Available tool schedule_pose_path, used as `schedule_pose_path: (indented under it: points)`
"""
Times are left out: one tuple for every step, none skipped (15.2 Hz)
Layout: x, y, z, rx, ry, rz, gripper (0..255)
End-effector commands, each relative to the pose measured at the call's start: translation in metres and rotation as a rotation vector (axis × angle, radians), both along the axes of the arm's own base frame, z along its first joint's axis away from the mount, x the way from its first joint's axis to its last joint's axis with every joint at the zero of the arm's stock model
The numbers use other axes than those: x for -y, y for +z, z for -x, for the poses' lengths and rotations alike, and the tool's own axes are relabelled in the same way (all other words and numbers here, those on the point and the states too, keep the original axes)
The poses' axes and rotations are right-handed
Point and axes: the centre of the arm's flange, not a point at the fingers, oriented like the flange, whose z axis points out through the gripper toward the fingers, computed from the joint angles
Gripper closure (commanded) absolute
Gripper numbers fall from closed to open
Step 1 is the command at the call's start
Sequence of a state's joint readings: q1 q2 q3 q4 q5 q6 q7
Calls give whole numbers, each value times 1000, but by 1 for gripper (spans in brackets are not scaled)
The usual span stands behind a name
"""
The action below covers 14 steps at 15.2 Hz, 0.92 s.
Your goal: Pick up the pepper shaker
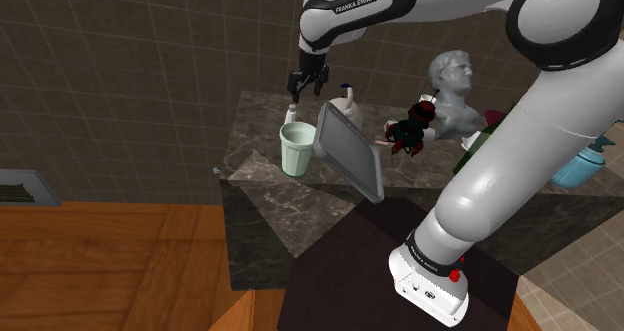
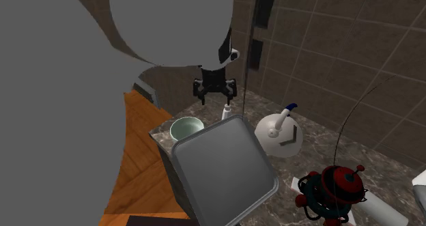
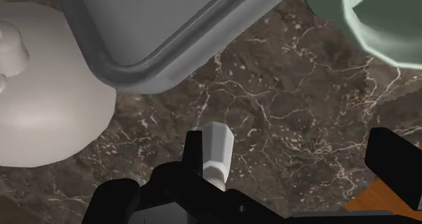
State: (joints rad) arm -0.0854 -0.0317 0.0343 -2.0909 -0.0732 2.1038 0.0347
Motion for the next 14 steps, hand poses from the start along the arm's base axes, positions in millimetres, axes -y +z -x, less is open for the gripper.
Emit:
schedule_pose_path:
  points:
    - [7, -16, -20, -5, -8, 6, 0]
    - [10, -23, -31, -8, -11, 9, 0]
    - [14, -31, -41, -11, -15, 12, 0]
    - [18, -39, -51, -13, -19, 15, 0]
    - [22, -46, -61, -16, -23, 18, 0]
    - [26, -54, -71, -18, -27, 21, 0]
    - [31, -62, -82, -21, -31, 24, 0]
    - [35, -70, -92, -24, -35, 27, 0]
    - [39, -77, -102, -26, -38, 30, 0]
    - [43, -85, -112, -29, -42, 32, 0]
    - [44, -86, -113, -29, -43, 33, 0]
    - [44, -91, -113, -29, -43, 33, 0]
    - [44, -97, -113, -29, -43, 33, 0]
    - [44, -102, -113, -29, -43, 33, 0]
